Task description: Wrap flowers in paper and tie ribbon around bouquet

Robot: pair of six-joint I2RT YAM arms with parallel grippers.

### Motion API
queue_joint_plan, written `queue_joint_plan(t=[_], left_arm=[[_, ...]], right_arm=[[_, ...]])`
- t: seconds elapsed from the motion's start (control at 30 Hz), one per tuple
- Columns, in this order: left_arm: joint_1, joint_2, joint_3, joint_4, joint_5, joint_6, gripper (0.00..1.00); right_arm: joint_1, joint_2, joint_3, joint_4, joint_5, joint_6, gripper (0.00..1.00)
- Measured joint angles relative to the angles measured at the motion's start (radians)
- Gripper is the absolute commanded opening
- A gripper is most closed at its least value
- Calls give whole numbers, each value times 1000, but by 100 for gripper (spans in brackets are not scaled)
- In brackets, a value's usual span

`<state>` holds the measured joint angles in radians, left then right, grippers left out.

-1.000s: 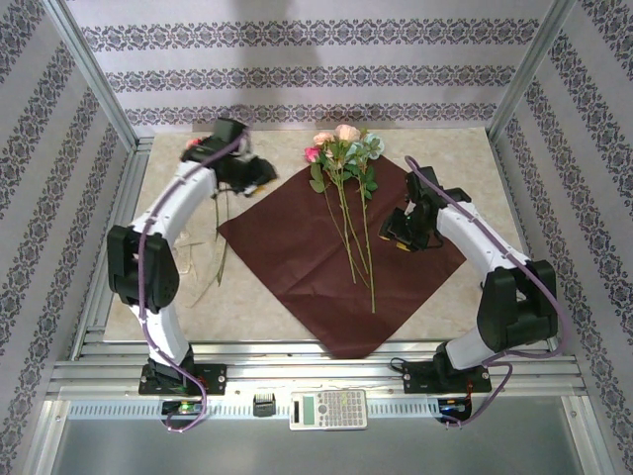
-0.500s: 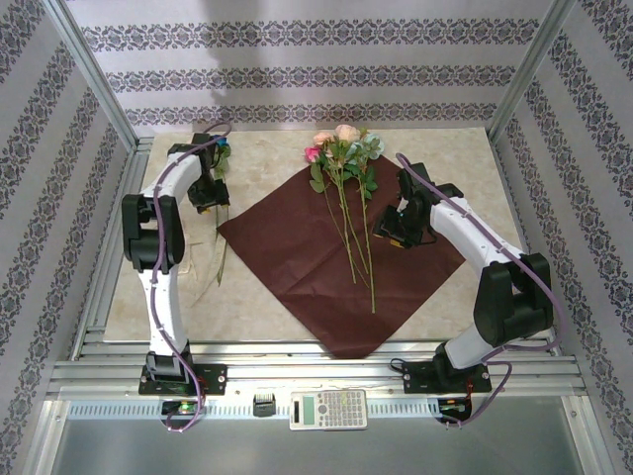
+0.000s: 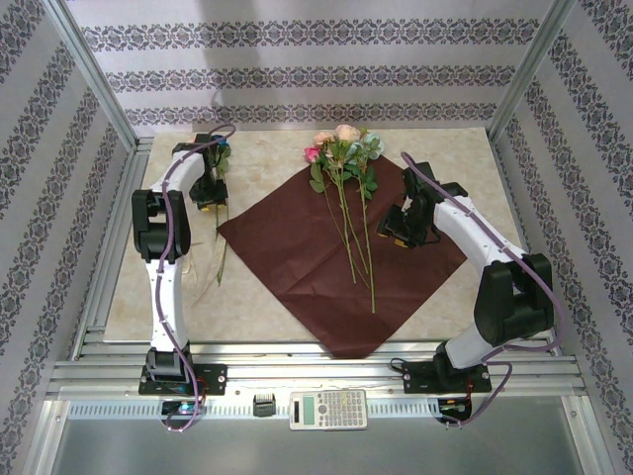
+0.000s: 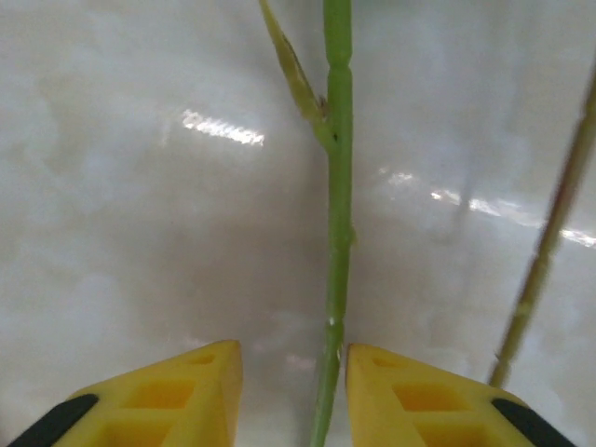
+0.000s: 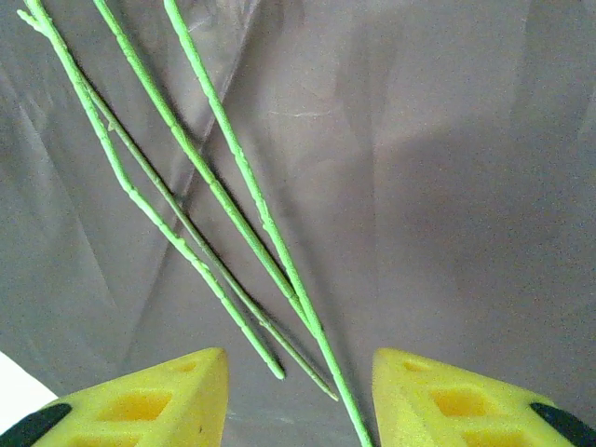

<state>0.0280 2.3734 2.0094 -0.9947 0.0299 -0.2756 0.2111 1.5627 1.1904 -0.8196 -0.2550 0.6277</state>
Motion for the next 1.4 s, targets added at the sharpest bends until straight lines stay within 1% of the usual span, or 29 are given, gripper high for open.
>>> queue_joint_plan(t=[0.17,0.23,0.33,0.53,0.7,0.87,1.0,1.17,1.23,1.4], left_arm=[[0,5,6,2,0,36,7],[-1,4,6,3,-12,51,0],[-2,-2,1,4,-33,67,0],[0,-56,-34,2,-144,89,0],[-8,-199,-82,6,-231,106,0],[-45,-393,-160,61,-377,147,0],[-76,-519,-256,154,-482,179,0],[-102,-636,-405,307,-570,199,0],[-108,-674,-450,372,-575,195,0],[-124,-797,-586,577,-535,181,0]], right_arm=[[0,4,3,-1,0,0,46],[0,8,5,0,0,0,46],[0,14,5,0,0,0,46],[1,18,6,1,0,0,46],[1,19,6,2,0,0,46],[7,19,6,11,-1,1,45],[16,19,6,16,-2,1,46],[23,19,6,19,-2,1,46],[23,19,6,19,-2,1,46],[27,18,5,19,-2,1,46]])
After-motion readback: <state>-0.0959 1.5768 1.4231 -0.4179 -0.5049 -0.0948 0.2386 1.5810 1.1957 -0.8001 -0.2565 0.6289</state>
